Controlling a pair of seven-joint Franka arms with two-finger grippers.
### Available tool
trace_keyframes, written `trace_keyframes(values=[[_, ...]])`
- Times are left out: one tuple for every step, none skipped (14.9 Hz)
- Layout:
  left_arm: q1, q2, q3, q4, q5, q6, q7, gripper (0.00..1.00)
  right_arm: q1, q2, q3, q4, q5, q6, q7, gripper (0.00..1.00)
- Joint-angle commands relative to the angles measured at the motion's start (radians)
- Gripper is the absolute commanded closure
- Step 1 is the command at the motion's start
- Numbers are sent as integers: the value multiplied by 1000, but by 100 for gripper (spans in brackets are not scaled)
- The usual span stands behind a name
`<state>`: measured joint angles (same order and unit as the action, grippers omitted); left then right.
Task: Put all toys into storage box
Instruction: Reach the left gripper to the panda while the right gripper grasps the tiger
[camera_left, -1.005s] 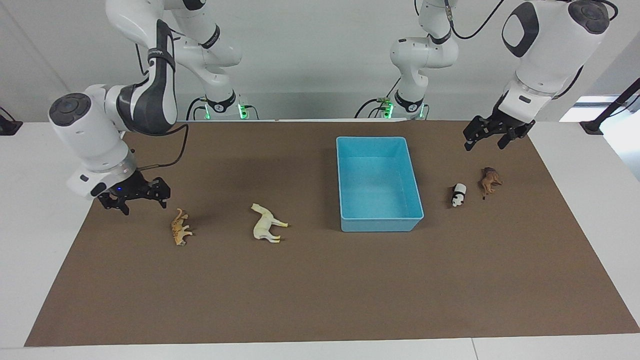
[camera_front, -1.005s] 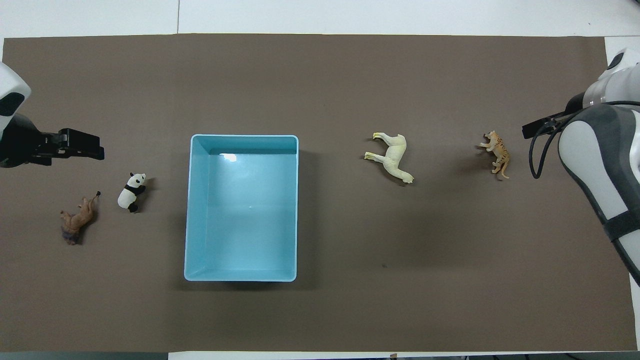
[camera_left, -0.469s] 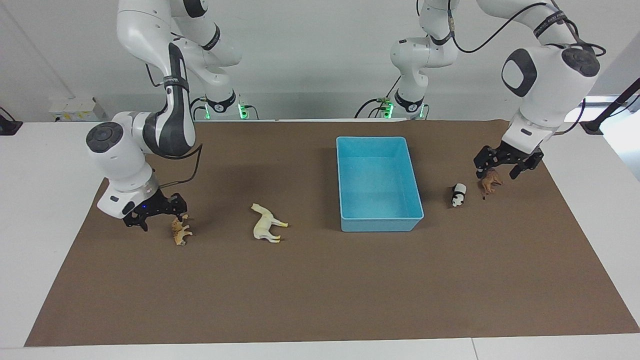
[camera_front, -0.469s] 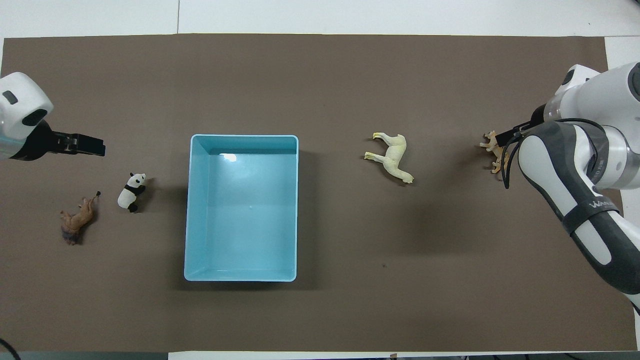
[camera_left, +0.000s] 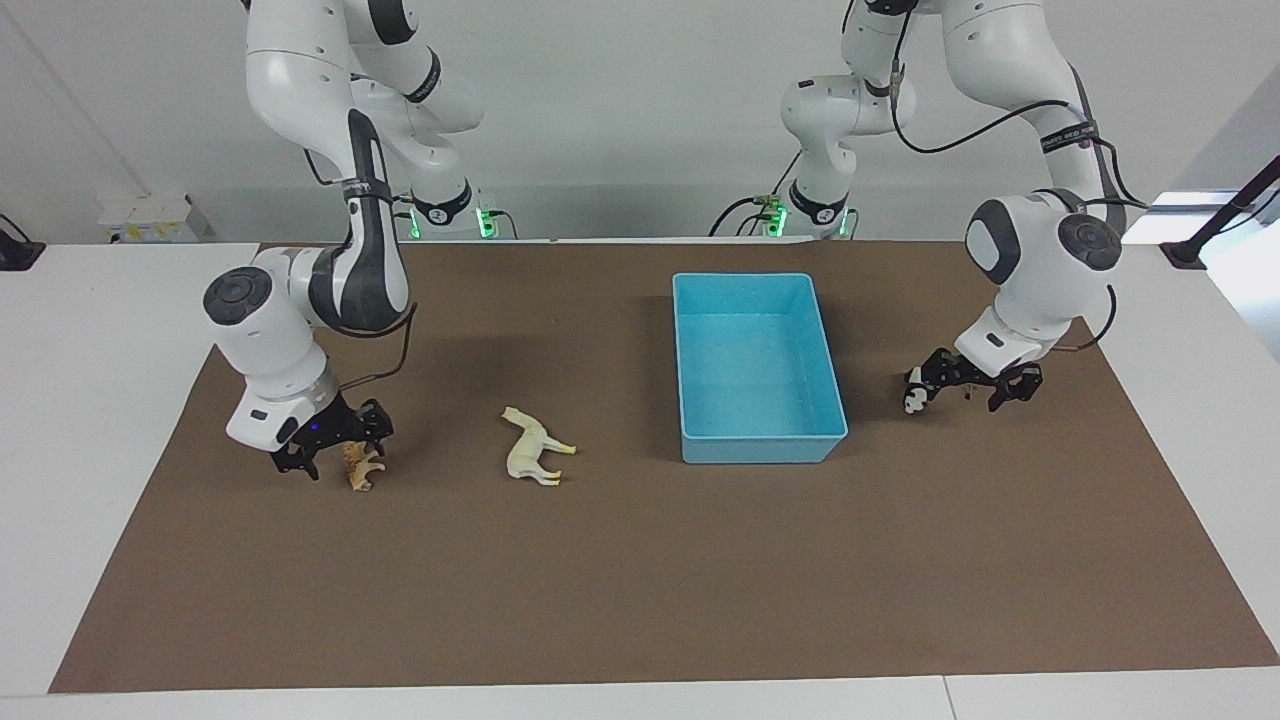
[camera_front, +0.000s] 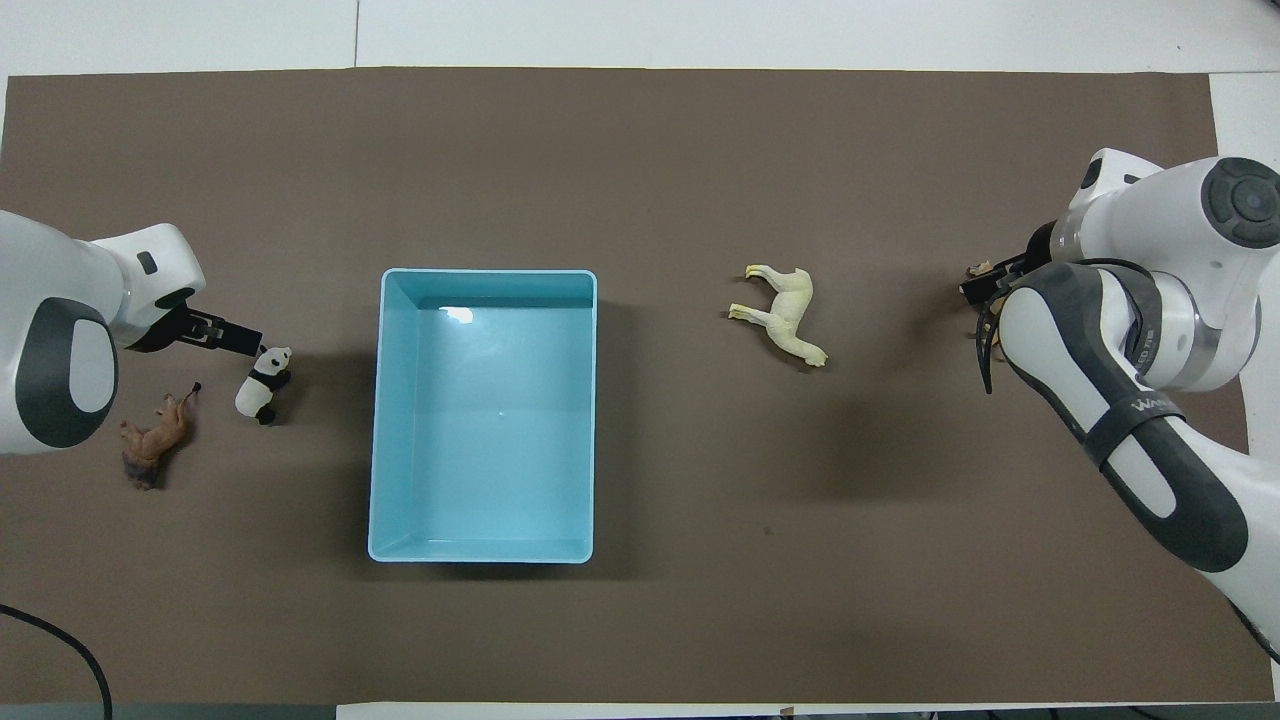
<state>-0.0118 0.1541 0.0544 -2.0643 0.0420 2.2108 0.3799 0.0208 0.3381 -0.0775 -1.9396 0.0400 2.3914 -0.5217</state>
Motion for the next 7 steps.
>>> trace_keyframes(values=[[-5,-70,-4,-86,29,11,39,0,-2,-13,-1,-76,27,94,-70,0],[-11,-71,-4,-89,29,0,53,0,-4,-13,-1,-84,27,97,-72,0],[-17,-77,-4,-102,29,1,74,0,-4,-14,-1,-87,27,98,-78,0],[-17,-85,-4,-129,29,15,95,0,-5,-14,-1,-94,27,98,-90,0],[-17,-96,-4,-161,29,41,103,0,-5,-14,-1,-102,27,101,-90,0],[-17,-100,-4,-198,29,84,103,0,-4,-14,-1,-111,29,112,-89,0],[-17,-103,-4,-235,29,127,103,0,-4,-14,-1,-116,27,123,-92,0]])
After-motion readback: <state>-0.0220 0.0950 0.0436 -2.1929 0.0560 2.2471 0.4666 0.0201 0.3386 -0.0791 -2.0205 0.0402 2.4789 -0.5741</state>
